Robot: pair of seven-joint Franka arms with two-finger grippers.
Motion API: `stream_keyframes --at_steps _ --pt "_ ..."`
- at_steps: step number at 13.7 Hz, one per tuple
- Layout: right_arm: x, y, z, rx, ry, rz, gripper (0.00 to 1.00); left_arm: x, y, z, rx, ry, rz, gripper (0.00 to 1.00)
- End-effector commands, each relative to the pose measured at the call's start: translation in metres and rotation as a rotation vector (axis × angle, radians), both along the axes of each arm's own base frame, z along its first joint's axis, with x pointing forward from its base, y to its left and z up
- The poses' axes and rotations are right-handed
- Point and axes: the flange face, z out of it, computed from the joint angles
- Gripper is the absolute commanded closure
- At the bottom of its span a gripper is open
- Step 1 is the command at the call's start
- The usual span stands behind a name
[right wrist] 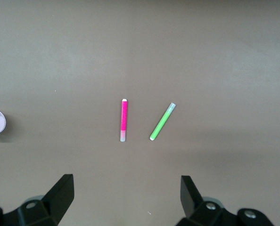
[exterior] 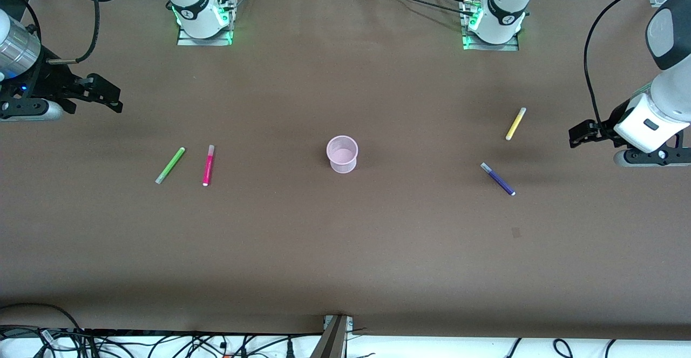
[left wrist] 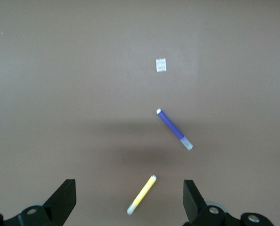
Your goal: Organize pens into pink holder with both arms
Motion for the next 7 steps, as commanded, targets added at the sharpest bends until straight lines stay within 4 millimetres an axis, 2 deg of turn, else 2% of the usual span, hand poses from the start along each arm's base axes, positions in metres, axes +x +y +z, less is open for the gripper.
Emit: stream_keyframes --at_steps 1,2,4,5,7 --pt "-0.015 -0.001 0.000 0.023 -0.002 -0.019 0.00 -0.018 -0.003 -0.005 0.019 -0.040 0.003 0.00" --pt "-0.011 -0.001 0.003 0.021 -0.009 -0.015 0.00 -0.017 -0.004 -0.003 0.019 -0.042 -0.001 0.00" --pt "-0.008 -0.001 0.004 0.020 -0.014 -0.018 0.00 -0.018 -0.018 -0.001 -0.003 -0.021 -0.009 0.00" --pt "-0.008 -0.001 0.004 0.020 -0.014 -0.017 0.00 -0.017 -0.022 0.006 -0.051 -0.026 0.007 0.00" --pt "-0.008 0.000 0.004 0.020 -0.013 -0.017 0.00 -0.018 -0.020 0.007 -0.092 -0.017 0.021 0.00"
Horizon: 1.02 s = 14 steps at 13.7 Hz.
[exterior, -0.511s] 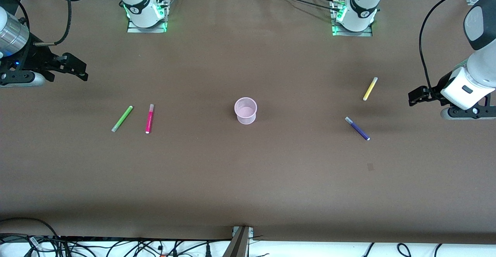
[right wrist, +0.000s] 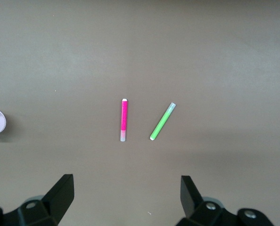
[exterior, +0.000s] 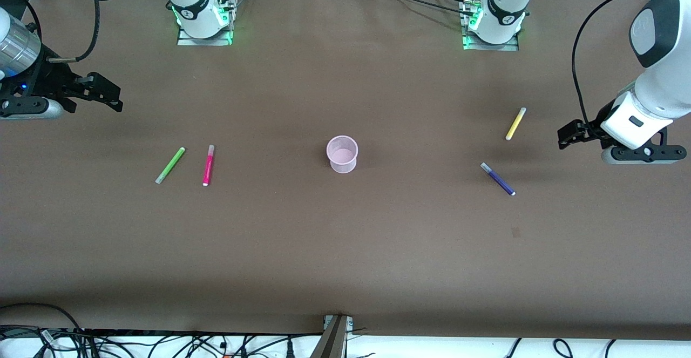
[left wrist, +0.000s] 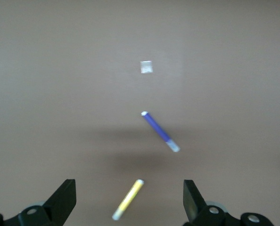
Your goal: Organize pens into pink holder with both arms
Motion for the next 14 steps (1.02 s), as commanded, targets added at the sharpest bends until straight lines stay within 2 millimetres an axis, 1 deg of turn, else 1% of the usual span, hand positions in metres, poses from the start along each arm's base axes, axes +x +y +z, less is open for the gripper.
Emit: stream_keyframes --at_steps 1,5,9,10,12,14 --pt "-0.005 0.001 0.005 0.021 -0.011 -0.017 0.00 -0.007 0.000 0.010 -0.033 0.003 0.019 0.00" --pt "-0.002 -0.001 0.005 0.022 -0.028 -0.020 0.00 -0.007 0.001 0.009 -0.034 0.005 0.033 0.00" --pt "-0.001 0.000 0.005 0.022 -0.037 -0.019 0.00 -0.007 0.003 0.000 -0.037 0.033 0.060 0.00" --pt "-0.001 0.002 0.005 0.022 -0.037 -0.016 0.00 -0.005 0.005 -0.008 -0.037 0.046 0.065 0.00" --pt "0.000 0.002 0.006 0.023 -0.042 -0.016 0.00 -0.004 0.005 -0.015 -0.038 0.061 0.089 0.00" --pt "0.000 0.002 0.006 0.023 -0.043 -0.016 0.00 -0.004 0.005 -0.017 -0.038 0.064 0.106 0.00"
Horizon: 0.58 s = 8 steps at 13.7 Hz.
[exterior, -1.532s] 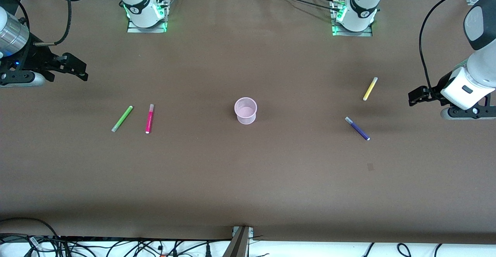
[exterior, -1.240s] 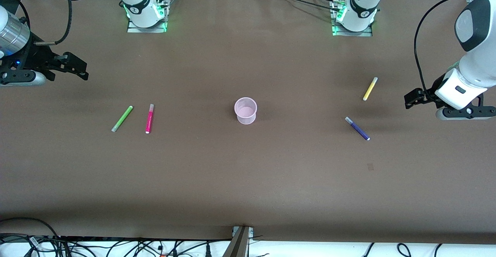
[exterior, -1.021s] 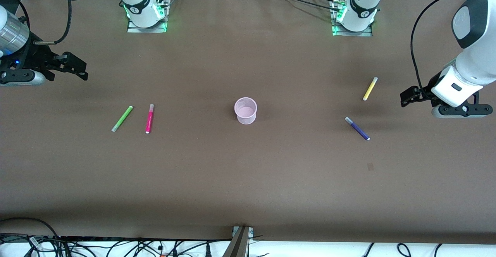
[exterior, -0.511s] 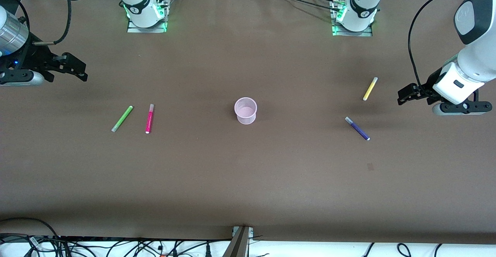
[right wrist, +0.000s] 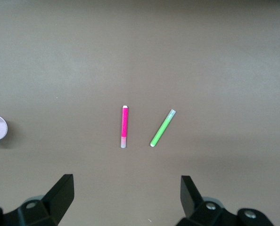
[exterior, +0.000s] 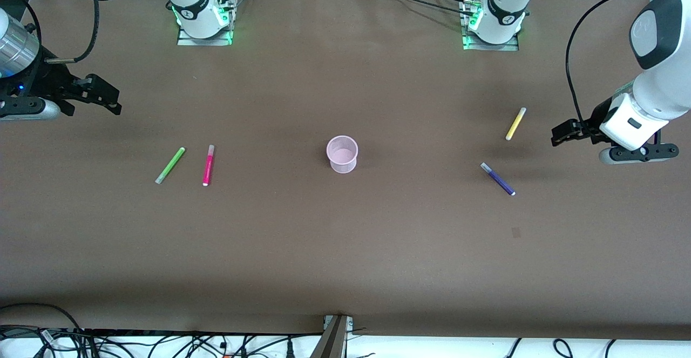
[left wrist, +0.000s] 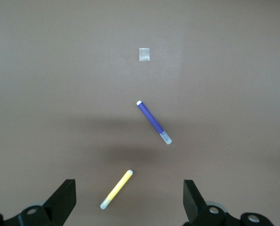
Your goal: Organize pens into pink holder with both arms
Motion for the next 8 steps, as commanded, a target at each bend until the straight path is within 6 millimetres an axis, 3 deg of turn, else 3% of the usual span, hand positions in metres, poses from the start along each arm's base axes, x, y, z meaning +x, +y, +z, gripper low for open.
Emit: stream_keyframes --at_steps 1,8 --pt "-0.003 0.001 0.004 0.021 -0.014 -0.016 0.00 -0.002 -0.001 -0.001 -0.017 0.010 0.030 0.00" --pt "-0.002 0.001 0.004 0.021 -0.018 -0.014 0.00 0.004 0.000 -0.010 -0.016 0.018 0.060 0.00"
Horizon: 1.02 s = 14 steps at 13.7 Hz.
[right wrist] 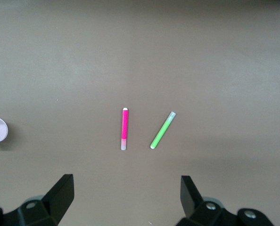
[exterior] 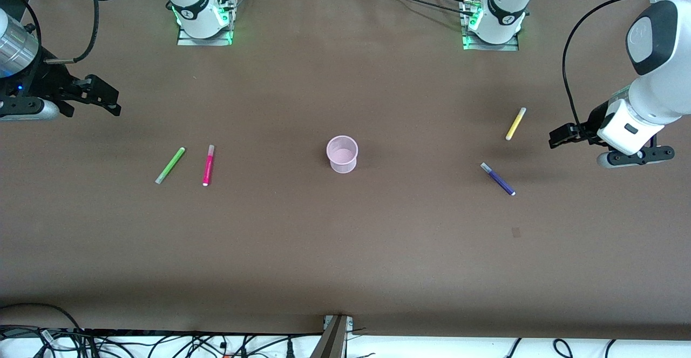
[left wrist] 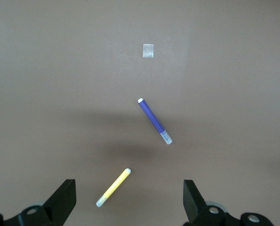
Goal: Organize pens into pink holder with both arms
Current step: 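Reach the left gripper down to the blue marker and grasp it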
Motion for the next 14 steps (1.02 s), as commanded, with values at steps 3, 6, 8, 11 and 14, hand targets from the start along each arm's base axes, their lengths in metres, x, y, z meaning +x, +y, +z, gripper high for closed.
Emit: stream_keyframes --at_steps 3,6,8,11,14 --pt "-0.005 0.000 0.002 0.018 0.008 -0.018 0.00 0.004 0.000 -0.011 -0.009 0.021 0.137 0.00" --pt "-0.009 -0.001 -0.002 0.015 0.044 -0.018 0.00 0.012 0.000 -0.042 0.009 0.056 0.332 0.00" --pt "-0.008 -0.001 -0.003 0.014 0.049 -0.018 0.00 0.020 -0.001 -0.068 0.018 0.054 0.464 0.00" --pt "-0.007 0.000 -0.003 0.013 0.041 -0.015 0.00 0.027 -0.006 -0.122 0.027 0.056 0.560 0.00" --pt "-0.006 0.000 -0.004 0.014 0.041 -0.016 0.00 0.025 -0.007 -0.185 0.020 0.028 0.612 0.00"
